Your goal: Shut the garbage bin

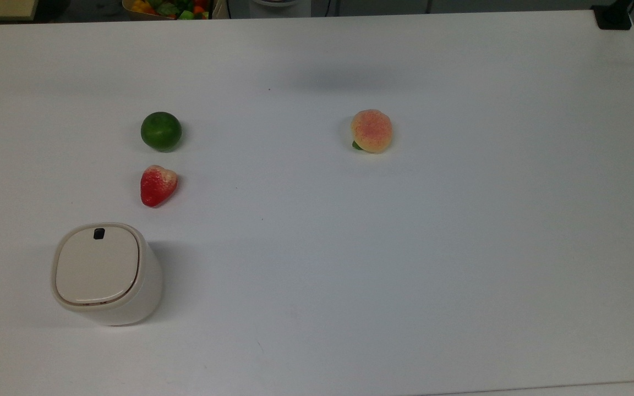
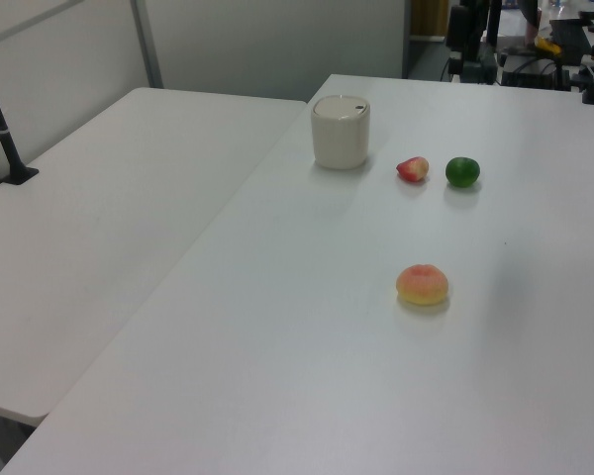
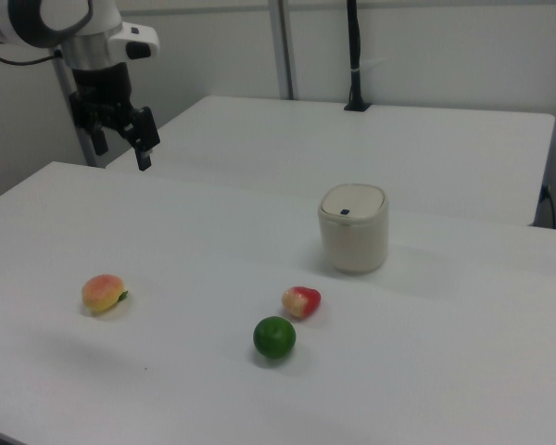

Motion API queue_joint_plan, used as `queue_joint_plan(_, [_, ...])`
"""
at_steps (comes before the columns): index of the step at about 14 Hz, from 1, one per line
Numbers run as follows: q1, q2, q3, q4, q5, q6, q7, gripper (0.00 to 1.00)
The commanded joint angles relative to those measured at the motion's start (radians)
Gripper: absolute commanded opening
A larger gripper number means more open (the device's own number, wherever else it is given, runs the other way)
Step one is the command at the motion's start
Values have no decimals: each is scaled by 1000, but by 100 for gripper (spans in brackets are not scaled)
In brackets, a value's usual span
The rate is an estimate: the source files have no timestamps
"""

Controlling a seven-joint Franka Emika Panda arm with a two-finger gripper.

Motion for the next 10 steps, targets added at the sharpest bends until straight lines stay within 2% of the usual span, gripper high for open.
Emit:
queue_joint_plan(1, [47, -14, -75, -33, 39, 69, -106, 100])
queue_joint_plan(4, [33, -17, -76, -33, 29, 85, -170, 100])
queue_joint_plan(7, [33, -51, -76, -54, -40, 72, -159, 100])
queue_joint_plan(10, [25, -69, -75, -79, -44, 69, -136, 100])
